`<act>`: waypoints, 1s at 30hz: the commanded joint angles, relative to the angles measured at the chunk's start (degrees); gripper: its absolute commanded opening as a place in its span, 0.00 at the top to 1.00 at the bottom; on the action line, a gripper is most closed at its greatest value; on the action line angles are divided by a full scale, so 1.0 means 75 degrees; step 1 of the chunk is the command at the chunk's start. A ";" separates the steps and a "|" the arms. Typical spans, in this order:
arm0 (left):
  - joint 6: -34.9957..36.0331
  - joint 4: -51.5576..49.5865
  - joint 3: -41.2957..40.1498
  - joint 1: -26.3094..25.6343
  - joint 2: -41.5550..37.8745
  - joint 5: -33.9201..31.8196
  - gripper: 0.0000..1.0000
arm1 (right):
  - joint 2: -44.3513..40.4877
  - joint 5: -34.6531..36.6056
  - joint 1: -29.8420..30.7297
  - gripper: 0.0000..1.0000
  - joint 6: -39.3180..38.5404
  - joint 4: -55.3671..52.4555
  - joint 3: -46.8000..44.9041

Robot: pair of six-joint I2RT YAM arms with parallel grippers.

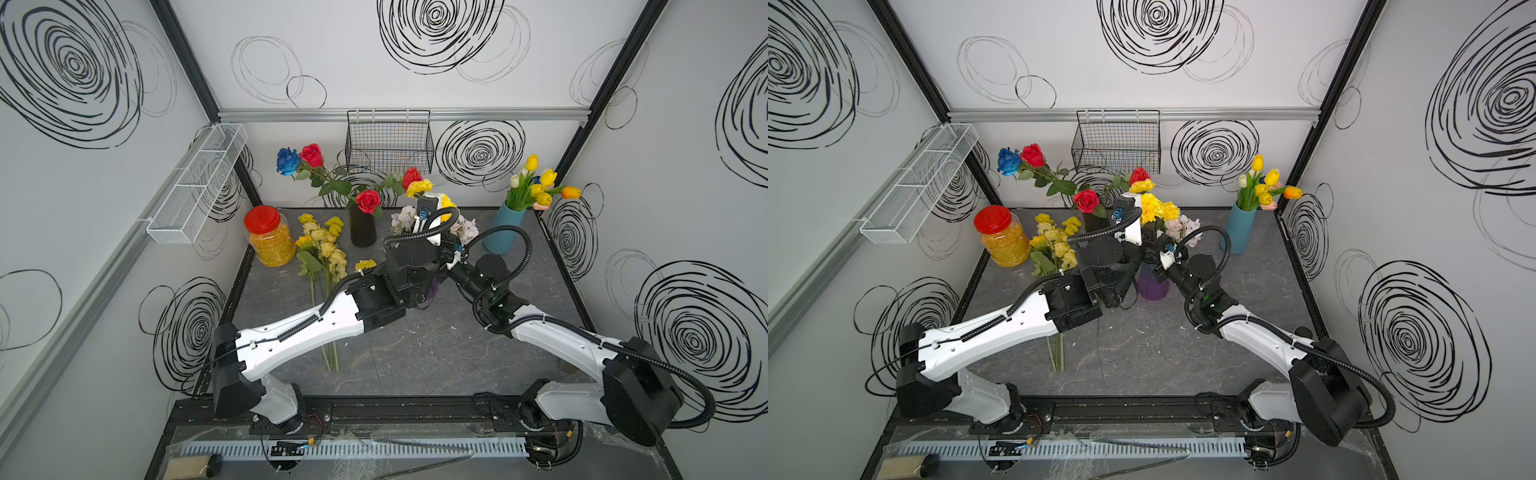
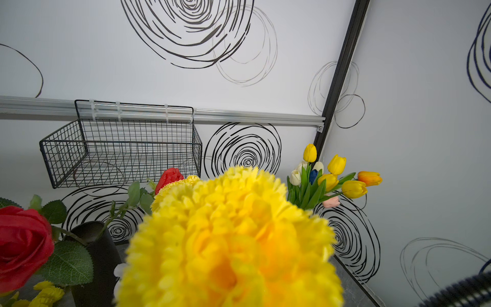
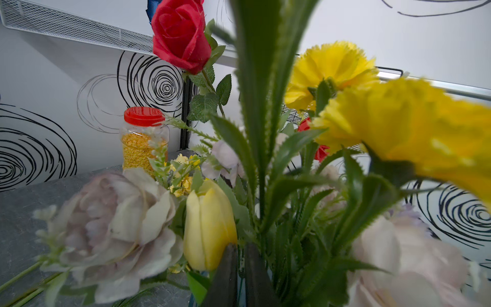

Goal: Pick out yellow flowers from the vase
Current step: Pick up the flower from the vase.

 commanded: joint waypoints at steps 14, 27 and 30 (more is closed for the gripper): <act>0.0133 0.0241 0.0367 -0.0019 -0.0143 -0.0152 0.67 | -0.0722 0.0377 -0.0035 0.82 -0.0081 0.0232 -0.0315; 0.0074 0.0209 0.0347 -0.0031 -0.0166 -0.0077 0.68 | -0.0101 0.0347 -0.0054 0.83 -0.0152 0.0209 0.0258; 0.0079 0.0200 0.0340 -0.0025 -0.0177 -0.0087 0.67 | 0.0001 0.0309 -0.0055 0.86 -0.0199 0.0205 0.0359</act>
